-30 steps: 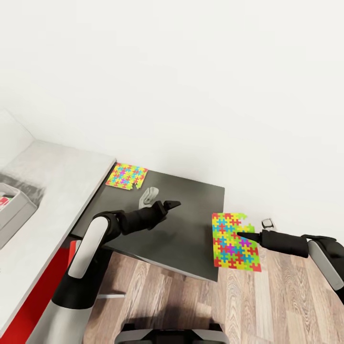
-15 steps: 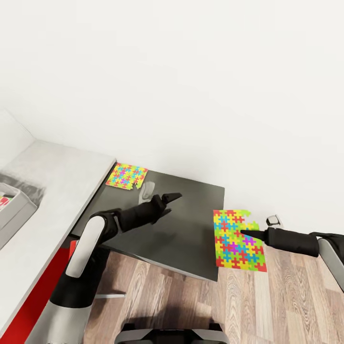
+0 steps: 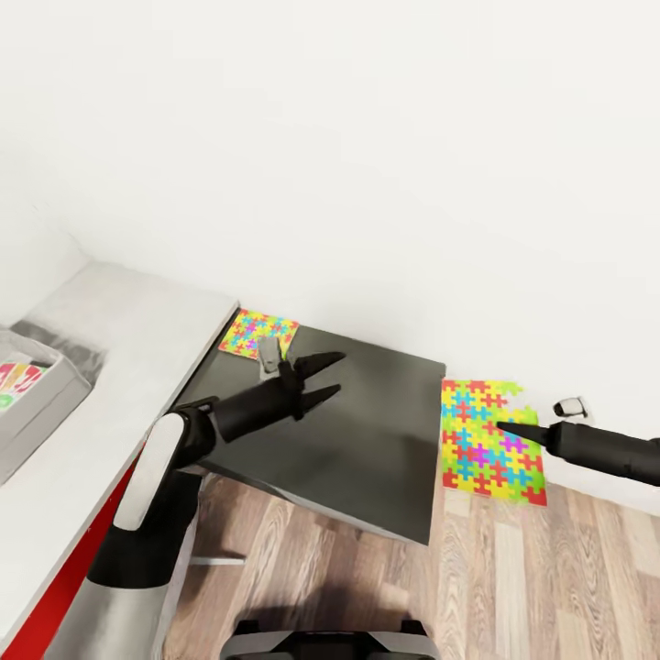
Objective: Put all the toys in the child's room - the three board games (two on the bed and one on the table), the two jigsaw puzzles on the table, and the tennis ball on the table - inside the toy box on the table in the child's room.
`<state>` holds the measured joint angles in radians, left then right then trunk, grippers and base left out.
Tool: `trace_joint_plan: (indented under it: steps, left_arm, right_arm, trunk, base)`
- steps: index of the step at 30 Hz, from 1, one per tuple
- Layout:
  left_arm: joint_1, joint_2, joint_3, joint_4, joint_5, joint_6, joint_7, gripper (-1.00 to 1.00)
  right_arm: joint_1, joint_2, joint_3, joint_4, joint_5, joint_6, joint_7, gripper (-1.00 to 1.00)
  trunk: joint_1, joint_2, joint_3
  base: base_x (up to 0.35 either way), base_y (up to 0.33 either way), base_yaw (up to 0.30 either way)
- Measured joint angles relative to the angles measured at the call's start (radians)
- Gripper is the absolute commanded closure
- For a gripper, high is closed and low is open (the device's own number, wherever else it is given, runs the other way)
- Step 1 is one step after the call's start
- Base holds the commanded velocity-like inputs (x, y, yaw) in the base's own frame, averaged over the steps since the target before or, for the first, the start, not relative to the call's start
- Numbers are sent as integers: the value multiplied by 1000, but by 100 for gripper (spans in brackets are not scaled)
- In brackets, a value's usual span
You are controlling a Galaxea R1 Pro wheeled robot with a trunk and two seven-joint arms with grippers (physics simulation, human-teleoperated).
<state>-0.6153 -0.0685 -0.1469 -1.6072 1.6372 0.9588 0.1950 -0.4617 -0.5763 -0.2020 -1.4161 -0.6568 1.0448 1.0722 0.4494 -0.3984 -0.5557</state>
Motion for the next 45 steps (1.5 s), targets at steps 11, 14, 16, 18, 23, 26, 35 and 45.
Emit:
trace_joint_plan:
  steps: [11,14,16,18,23,26,35,45]
  left_arm:
    - [33,18,56,-1,49,20,-184,-100]
    - [39,36,61,-1,55,21,-221,-100]
    - [45,50,69,-1,58,22,-237,-100]
    - [52,65,90,-1,59,23,-249,-100]
    - [74,85,134,-1,62,26,-270,-100]
    - [81,91,145,-1,65,28,-284,-100]
    - [91,98,163,-1,66,34,-316,-100]
    - [92,97,162,-1,66,35,-321,-100]
  right_arm:
    - [-11,-83,-18,-44,-109,0,-2,100]
    - [-24,-92,-17,-58,-127,0,-5,100]
    - [-35,-95,-15,-64,-133,0,-8,100]
    - [-46,-97,-13,-69,-137,0,-9,100]
    - [-67,-100,-12,-74,-141,0,-11,100]
    - [-79,-104,-11,-76,-142,0,-12,100]
    - [-103,-112,-7,-89,-158,0,-13,100]
    - [-128,-105,11,-99,-171,0,-13,100]
  trunk:
    - [0,0,0]
    - [0,0,0]
    - [0,0,0]
    - [0,0,0]
    - [0,0,0]
    - [0,0,0]
    - [0,0,0]
    - [0,0,0]
  base:
    - [0,0,281]
    - [0,0,294]
    - [0,0,296]
    - [0,0,296]
    - [0,0,297]
    - [0,0,298]
    - [0,0,299]
    - [0,0,300]
